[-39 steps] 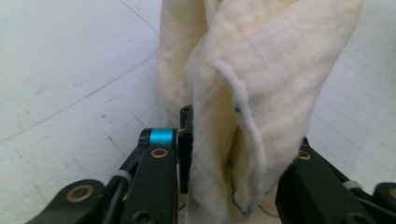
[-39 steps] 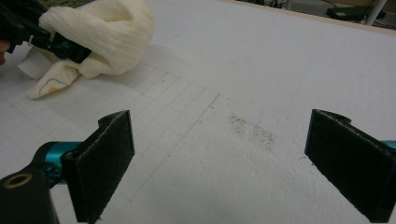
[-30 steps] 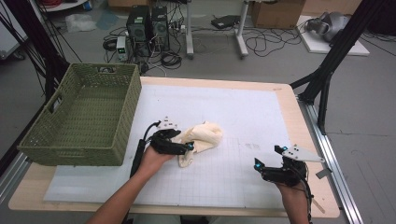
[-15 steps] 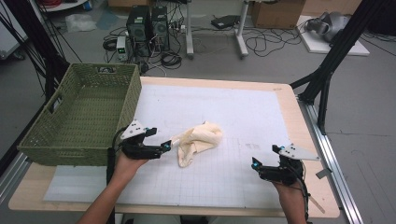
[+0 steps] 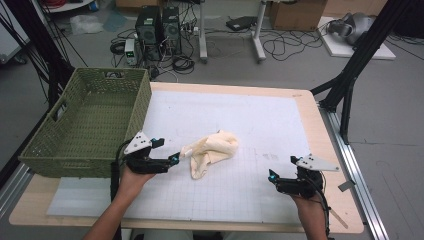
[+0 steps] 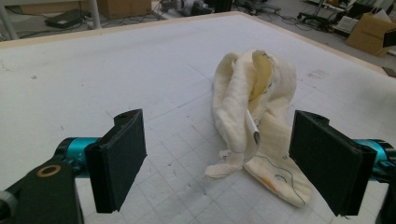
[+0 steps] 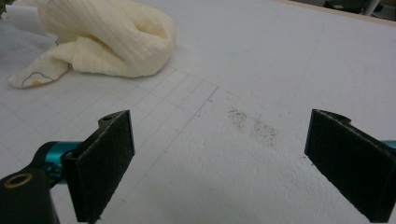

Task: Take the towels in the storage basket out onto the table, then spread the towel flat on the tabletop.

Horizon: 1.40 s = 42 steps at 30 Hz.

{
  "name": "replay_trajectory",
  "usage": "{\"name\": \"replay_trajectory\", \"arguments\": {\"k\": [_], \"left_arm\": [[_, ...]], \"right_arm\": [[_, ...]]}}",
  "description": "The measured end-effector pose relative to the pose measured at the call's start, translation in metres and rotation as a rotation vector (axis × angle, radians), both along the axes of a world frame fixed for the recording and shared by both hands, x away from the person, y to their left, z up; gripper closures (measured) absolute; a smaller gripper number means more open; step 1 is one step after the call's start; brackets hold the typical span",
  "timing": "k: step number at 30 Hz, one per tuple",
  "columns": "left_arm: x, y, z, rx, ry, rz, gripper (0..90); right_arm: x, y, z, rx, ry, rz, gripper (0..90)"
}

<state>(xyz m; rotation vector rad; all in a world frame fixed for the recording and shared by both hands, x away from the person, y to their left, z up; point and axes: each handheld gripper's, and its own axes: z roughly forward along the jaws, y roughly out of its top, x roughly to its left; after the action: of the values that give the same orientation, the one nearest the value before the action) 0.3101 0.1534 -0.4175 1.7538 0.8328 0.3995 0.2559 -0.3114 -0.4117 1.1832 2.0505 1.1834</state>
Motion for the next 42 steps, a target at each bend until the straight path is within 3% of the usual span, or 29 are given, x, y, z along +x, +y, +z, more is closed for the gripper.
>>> {"name": "replay_trajectory", "arguments": {"k": [8,11,18,24,26,28,29,32,33,35,38,42], "left_arm": [[-0.001,-0.001,0.000,0.004,0.001,0.002,19.1],[-0.001,0.000,-0.001,0.003,0.001,0.003,19.1],[0.000,0.001,-0.002,-0.007,0.007,0.010,18.5],[0.002,0.000,-0.002,-0.011,0.005,0.001,20.4],[0.002,0.000,-0.002,-0.013,0.004,-0.001,21.2],[0.002,0.001,-0.002,-0.012,0.003,-0.003,24.0],[0.003,0.001,-0.002,-0.013,0.002,-0.004,25.3],[0.003,0.002,-0.002,-0.013,0.004,-0.014,26.8],[0.003,0.002,-0.002,-0.013,0.005,-0.018,27.8],[0.003,0.001,-0.003,-0.011,0.010,-0.027,28.7],[0.004,0.000,-0.004,-0.007,0.018,-0.038,30.7],[0.005,0.000,-0.006,-0.013,0.039,-0.042,32.1]], "right_arm": [[0.000,0.003,0.001,0.006,-0.004,0.002,7.4],[0.004,0.007,0.002,0.017,0.033,0.006,7.3],[0.015,0.024,-0.001,0.017,0.065,0.048,7.3],[0.023,0.053,-0.007,-0.043,0.084,0.136,7.4],[0.024,0.058,-0.009,-0.047,0.085,0.142,7.5],[0.028,0.066,-0.011,-0.037,0.087,0.177,22.4],[0.033,0.075,-0.014,-0.026,0.080,0.203,25.5],[0.037,0.086,-0.016,-0.023,0.088,0.216,29.1],[0.041,0.098,-0.019,-0.026,0.078,0.241,34.1],[0.043,0.103,-0.020,-0.034,0.071,0.254,35.4],[0.047,0.116,-0.021,-0.034,0.030,0.280,45.2],[0.055,0.134,-0.024,-0.029,0.033,0.329,54.1]]}}
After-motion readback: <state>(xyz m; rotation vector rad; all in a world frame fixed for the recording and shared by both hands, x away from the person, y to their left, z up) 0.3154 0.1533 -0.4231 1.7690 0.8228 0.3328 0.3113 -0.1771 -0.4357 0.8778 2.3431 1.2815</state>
